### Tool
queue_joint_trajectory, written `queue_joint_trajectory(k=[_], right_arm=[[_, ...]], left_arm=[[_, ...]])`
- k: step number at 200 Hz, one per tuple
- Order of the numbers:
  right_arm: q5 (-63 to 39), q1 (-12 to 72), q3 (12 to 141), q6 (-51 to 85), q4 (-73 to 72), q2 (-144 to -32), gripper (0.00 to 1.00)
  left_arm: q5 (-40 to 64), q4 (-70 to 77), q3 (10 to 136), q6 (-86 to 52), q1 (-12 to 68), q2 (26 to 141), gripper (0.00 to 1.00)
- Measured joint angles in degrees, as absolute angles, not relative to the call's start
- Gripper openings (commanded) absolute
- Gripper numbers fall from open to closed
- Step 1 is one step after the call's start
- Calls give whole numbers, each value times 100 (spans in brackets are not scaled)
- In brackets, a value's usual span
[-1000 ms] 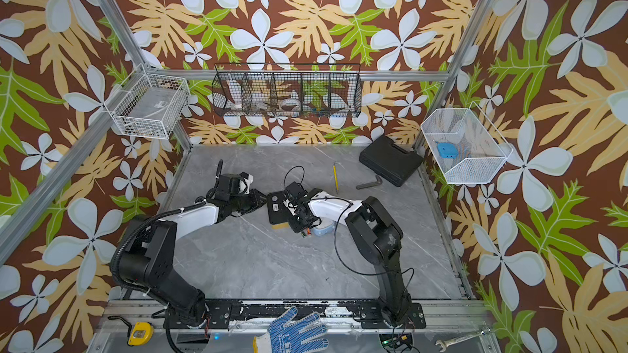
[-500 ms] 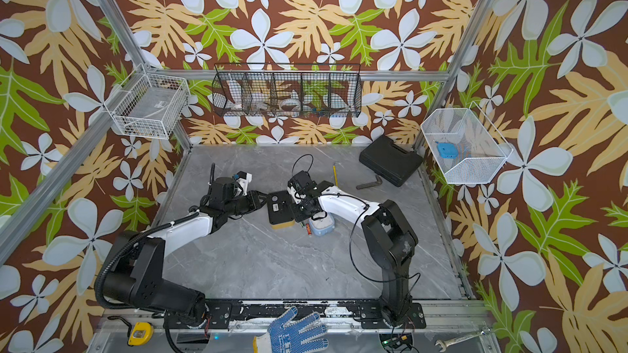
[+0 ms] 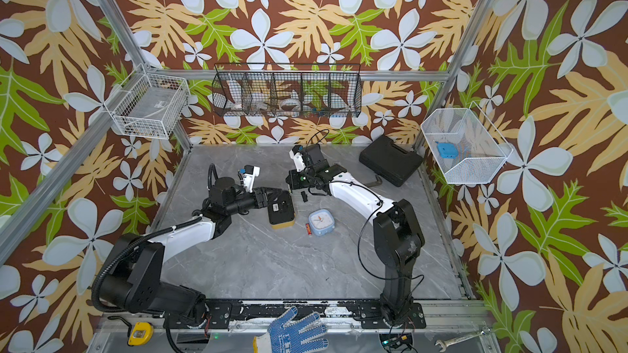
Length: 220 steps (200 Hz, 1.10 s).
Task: Insert the battery into the alarm
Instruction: Pick up the battery at the center of the board.
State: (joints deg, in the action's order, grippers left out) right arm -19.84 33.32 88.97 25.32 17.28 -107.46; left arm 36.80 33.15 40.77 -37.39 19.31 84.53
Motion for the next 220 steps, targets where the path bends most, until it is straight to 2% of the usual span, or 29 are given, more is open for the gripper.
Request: queue_joint_trajectory(k=[90,220], right_arm=[[-2239,3343,8475,3124,1125,-10433,12],[-2272,3369,8412,3264,952,-10388,12]], left_arm=[[3531,3041,4689,-3651,2112,8993,49],[3522,2790,4945,-3590,2209,9118,21]])
